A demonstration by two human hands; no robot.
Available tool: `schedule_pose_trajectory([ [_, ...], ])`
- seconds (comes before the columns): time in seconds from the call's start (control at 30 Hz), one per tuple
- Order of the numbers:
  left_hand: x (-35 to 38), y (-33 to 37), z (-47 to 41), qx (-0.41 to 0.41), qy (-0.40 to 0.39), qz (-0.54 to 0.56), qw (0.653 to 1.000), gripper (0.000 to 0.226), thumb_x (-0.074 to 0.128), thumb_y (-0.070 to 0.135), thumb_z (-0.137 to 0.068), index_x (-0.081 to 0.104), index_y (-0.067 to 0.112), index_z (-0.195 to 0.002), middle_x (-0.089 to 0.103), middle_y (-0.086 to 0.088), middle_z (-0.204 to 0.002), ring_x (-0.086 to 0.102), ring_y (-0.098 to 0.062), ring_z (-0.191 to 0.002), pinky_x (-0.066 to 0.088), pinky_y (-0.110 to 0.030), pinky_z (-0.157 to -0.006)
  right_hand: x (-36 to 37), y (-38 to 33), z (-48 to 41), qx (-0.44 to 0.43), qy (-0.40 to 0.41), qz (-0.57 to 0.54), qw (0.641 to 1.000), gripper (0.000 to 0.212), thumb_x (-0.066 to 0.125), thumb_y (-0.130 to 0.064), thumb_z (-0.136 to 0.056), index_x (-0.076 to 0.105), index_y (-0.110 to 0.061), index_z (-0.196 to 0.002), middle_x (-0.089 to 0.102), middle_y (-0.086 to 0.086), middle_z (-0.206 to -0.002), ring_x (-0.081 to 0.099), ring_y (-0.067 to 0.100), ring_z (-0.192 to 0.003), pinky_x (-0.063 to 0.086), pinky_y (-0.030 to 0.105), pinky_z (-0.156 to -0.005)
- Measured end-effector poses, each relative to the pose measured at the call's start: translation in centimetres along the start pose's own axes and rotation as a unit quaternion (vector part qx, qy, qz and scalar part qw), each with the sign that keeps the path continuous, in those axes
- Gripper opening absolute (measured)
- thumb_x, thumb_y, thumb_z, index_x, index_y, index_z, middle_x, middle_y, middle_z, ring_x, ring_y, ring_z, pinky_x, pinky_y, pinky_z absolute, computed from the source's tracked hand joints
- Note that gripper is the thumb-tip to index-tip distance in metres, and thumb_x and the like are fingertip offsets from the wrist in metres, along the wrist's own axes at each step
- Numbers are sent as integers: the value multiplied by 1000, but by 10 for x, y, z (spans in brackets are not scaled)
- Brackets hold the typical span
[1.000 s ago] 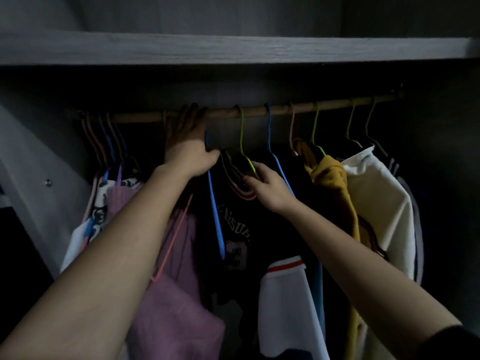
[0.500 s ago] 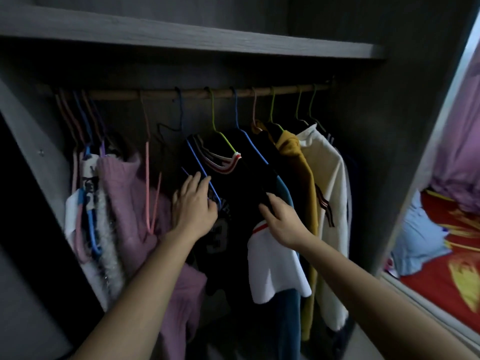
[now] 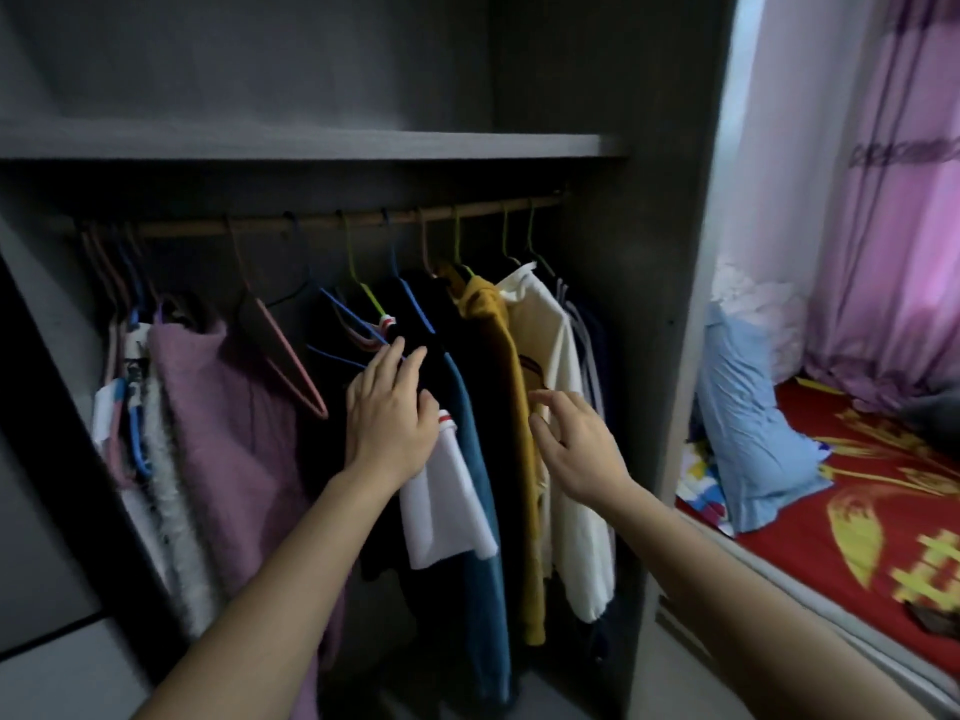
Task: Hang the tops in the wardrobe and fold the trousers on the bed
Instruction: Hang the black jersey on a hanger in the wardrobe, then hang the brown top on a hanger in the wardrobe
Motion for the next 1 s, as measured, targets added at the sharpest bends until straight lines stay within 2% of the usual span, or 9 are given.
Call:
schedule_pose_trajectory([
  [0.1,23,68,19,5,-12,31,999,56,37,34,-95,39,18,-149,29,-5,-159,22,-22,-148,21,-45,-118,-49,42,43,27,35,28,999,35,49,-32,-102,55,-20,-135,55,1,-129,50,19,-124,40,33,-101],
  [0.27,82,218,63,46,-35,91,994,58,39,32,-92,43,13,-147,35,-11,-156,30,-26,-145,23,-44,-117,-161,132,125,74,66,105,990,35,56,-25,-99,59,-14,-132,57,8,-129,54,28,-120,41,38,-102],
  [0.47,169,405,126,98,-118,166,974,64,34,39,-88,46,11,-144,37,-14,-155,34,-30,-143,27,-46,-116,-304,253,245,177,85,204,959,39,55,-25,-99,57,-12,-135,56,9,-130,52,28,-120,42,39,-100],
  [0.73,297,585,182,218,-239,187,928,61,30,44,-95,34,19,-150,25,-8,-161,20,-24,-148,18,-48,-118,-413,394,368,351,82,263,895,46,48,-34,-102,48,-15,-144,48,7,-142,45,27,-131,46,43,-101],
  [0.87,384,641,204,264,-307,160,900,58,31,45,-100,26,20,-153,15,-8,-163,14,-24,-149,17,-50,-118,-432,467,406,425,40,297,854,53,48,-35,-101,40,-16,-149,40,10,-150,43,30,-134,46,46,-102],
  [1.0,478,687,219,323,-373,121,861,63,27,49,-102,15,20,-156,0,-7,-165,6,-25,-151,14,-50,-119,-450,548,426,507,-18,320,800,63,48,-40,-100,27,-18,-155,27,12,-159,33,31,-142,39,44,-109],
])
Point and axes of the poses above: each hand's wrist, its own z-axis away from the middle knuckle, its own x-axis out of the palm, y = z × x, the point moved 5 cm from there along -z, towards the middle knuckle
